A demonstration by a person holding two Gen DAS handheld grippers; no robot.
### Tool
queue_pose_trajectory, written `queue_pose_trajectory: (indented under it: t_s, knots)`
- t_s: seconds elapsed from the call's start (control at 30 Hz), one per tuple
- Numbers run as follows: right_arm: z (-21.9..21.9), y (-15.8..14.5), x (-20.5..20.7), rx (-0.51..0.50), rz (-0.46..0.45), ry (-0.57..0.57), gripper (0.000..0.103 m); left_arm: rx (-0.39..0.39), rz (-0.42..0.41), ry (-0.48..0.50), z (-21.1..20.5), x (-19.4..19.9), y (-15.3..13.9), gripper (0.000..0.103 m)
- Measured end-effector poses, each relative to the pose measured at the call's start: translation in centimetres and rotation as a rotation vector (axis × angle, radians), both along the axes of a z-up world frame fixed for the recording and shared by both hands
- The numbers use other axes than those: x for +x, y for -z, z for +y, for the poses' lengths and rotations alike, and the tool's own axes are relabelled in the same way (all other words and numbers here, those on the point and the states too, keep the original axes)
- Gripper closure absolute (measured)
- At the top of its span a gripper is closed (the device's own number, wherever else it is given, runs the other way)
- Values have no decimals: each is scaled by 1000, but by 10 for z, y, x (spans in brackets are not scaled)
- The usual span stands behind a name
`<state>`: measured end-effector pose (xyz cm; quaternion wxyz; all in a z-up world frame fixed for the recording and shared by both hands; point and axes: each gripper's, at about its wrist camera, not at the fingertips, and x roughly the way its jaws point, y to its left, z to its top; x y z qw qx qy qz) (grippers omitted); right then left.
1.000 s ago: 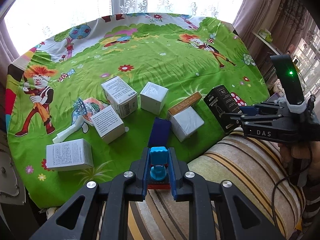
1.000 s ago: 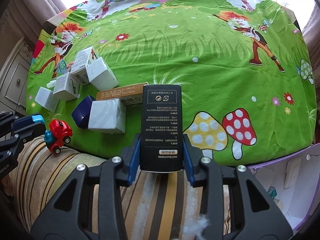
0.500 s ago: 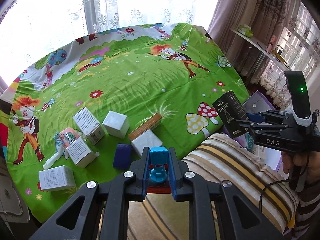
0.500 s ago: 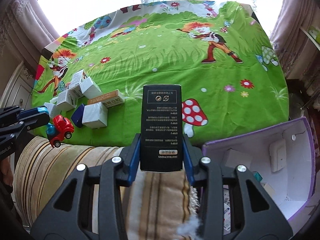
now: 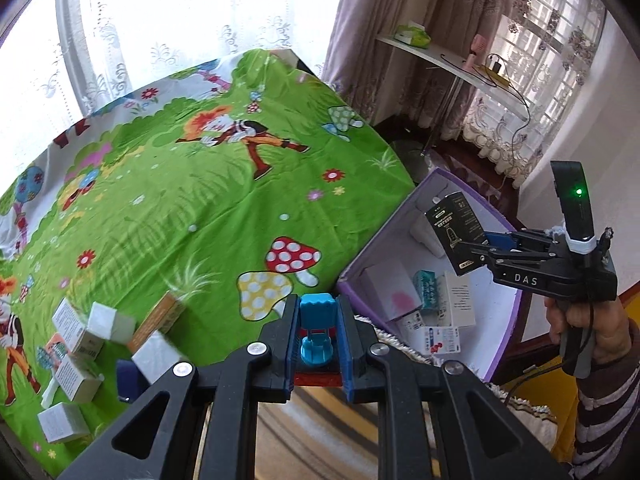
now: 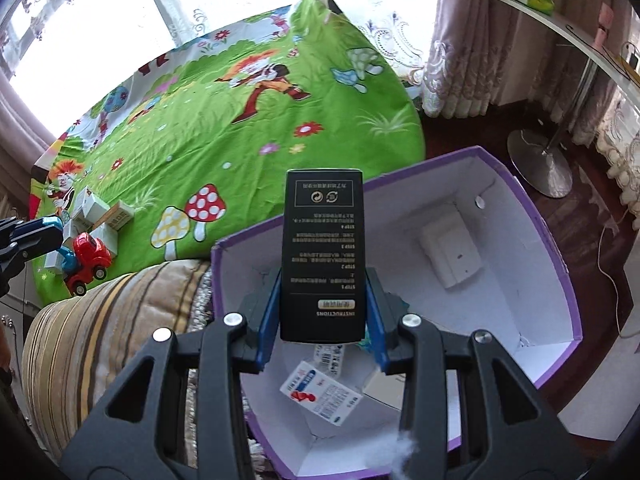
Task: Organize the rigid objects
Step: 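Carry the black box over the purple box with the right tool while the left tool carries the car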
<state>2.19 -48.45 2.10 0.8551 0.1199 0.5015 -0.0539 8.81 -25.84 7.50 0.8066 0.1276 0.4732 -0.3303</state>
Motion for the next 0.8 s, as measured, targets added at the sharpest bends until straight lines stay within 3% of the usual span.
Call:
queue_pose_trajectory:
  t_s: [0.23,0.43,0.8]
  knots:
    - [-34,13,-20,17,16,69,60,-2,71,83,-63,1,21,85]
    - [-47,17,-27,35,13,94,60,62,99,112,-106,4,51,85]
    - [-55,21,-31,47,14,107,60,151,123,74,-127,11,87,85]
